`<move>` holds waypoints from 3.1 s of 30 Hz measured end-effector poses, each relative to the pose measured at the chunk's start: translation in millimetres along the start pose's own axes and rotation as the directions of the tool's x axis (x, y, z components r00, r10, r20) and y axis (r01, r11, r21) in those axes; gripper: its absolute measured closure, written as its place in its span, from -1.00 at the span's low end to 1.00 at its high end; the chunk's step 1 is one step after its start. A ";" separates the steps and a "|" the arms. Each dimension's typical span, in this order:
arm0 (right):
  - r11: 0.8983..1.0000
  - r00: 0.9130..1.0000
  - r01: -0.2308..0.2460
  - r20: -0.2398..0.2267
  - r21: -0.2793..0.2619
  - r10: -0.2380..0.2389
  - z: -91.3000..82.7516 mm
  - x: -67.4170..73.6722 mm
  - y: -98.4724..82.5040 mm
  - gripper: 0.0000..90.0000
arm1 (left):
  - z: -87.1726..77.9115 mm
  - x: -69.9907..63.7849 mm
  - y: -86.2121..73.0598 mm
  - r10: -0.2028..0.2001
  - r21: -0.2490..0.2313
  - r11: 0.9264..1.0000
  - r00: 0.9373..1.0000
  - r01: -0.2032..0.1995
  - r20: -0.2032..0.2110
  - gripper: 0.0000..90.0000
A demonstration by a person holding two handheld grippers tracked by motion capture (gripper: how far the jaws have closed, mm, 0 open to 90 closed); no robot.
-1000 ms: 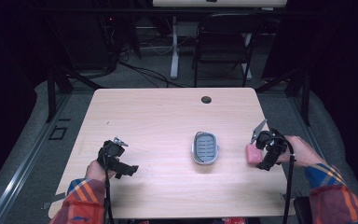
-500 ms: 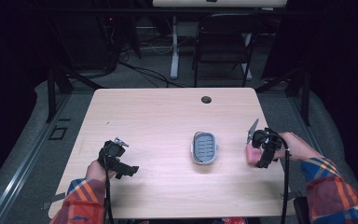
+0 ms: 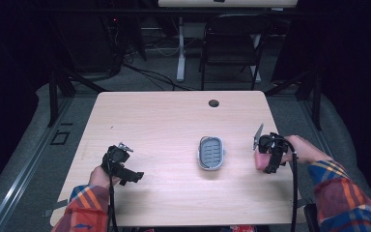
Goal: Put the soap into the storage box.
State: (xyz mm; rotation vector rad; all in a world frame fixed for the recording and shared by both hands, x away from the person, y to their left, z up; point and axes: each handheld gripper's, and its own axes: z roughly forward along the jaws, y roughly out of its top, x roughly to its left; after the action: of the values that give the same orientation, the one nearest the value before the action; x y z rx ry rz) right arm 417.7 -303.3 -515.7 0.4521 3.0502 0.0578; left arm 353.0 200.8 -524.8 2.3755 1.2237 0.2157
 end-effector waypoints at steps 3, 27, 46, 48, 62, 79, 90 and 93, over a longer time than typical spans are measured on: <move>1.000 1.000 0.006 -0.001 0.007 -0.006 4.2 -3.7 1.5 -0.99 | 0.2 0.1 0.0 0.000 0.001 1.000 1.000 0.000 0.001 -1.00; 0.997 0.999 0.032 -0.014 0.064 -0.031 25.2 -17.0 8.5 -0.85 | -0.3 0.6 -4.5 -0.003 0.008 1.000 1.000 0.003 0.001 -1.00; 0.993 0.999 0.054 -0.007 0.105 -0.054 30.3 -17.2 14.3 -0.74 | -0.3 -0.1 -4.5 0.003 0.014 1.000 1.000 -0.003 0.001 -1.00; 0.994 0.999 0.052 -0.014 0.099 -0.051 30.6 -18.1 13.5 -0.74 | -0.4 -0.2 -4.6 0.003 0.013 1.000 1.000 -0.003 0.000 -1.00; 0.993 0.997 0.072 -0.020 0.096 -0.070 23.5 -17.6 12.7 -0.72 | -0.3 -0.3 -4.3 0.006 0.016 1.000 1.000 -0.006 0.001 -1.00; 0.993 0.996 0.082 0.020 0.079 -0.084 -13.0 -16.0 18.7 -0.71 | 0.5 -0.9 -3.1 0.010 0.022 1.000 1.000 -0.010 0.000 -1.00; 0.993 0.995 0.097 0.031 0.069 -0.099 -29.7 -11.8 31.8 -0.71 | 0.4 -1.4 -3.1 0.013 0.020 1.000 1.000 -0.013 0.001 -1.00; 0.992 0.994 0.107 0.031 0.071 -0.110 -33.7 -11.0 35.5 -0.71 | 0.5 -1.4 -3.1 0.014 0.020 1.000 1.000 -0.014 0.002 -1.00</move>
State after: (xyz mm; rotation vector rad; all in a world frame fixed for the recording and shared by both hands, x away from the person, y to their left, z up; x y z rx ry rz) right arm 436.3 -273.6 -480.0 0.2873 3.0440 -0.0606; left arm 350.1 201.1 -526.6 2.4011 1.2140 0.2065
